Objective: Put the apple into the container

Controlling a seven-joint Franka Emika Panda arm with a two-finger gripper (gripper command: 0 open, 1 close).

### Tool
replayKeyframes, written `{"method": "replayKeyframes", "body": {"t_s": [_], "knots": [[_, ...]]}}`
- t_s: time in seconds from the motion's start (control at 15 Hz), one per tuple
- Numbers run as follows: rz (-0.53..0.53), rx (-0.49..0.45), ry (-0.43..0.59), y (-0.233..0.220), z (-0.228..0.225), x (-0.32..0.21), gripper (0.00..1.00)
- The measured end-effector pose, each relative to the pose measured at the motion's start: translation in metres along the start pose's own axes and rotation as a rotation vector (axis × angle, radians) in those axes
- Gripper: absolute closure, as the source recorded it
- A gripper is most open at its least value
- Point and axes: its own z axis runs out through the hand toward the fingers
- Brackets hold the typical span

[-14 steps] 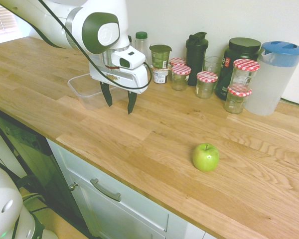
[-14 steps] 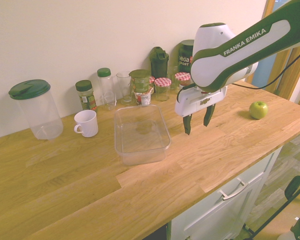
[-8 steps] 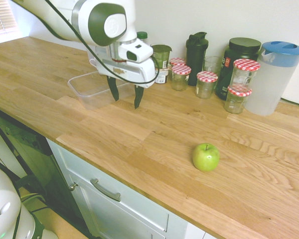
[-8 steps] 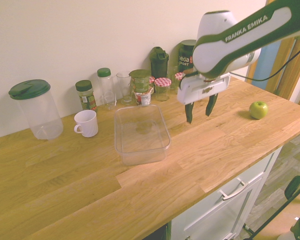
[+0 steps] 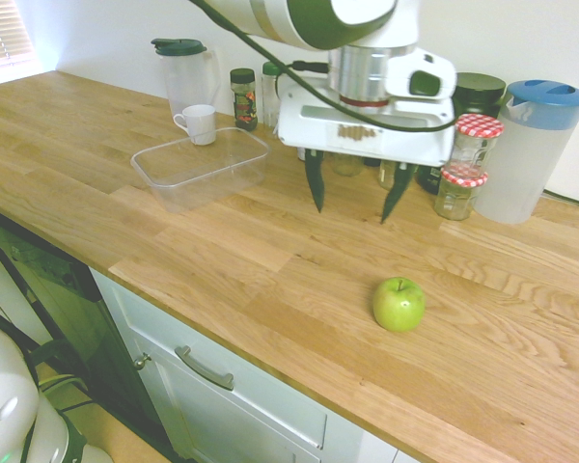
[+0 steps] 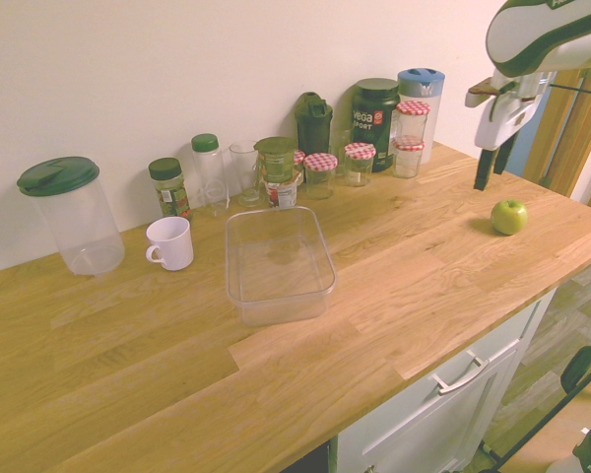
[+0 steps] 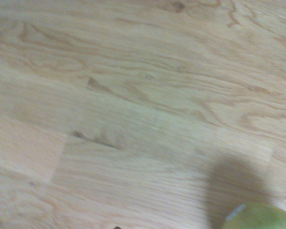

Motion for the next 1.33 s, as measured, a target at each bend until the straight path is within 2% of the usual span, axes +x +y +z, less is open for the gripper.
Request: {"method": "replayKeyframes", "body": {"t_s": [0.27,0.6,0.87,0.93,1.33], "knots": [[-0.037,-0.028,-0.027,0.029,0.022,0.012,0.0],[-0.038,-0.072,-0.041,0.035,0.064,0.028,0.0],[-0.053,-0.104,-0.072,0.036,0.081,0.03,0.0],[-0.056,-0.113,-0.08,0.038,0.084,0.03,1.0],[-0.065,-0.129,-0.091,0.036,0.111,0.034,1.0]]}}
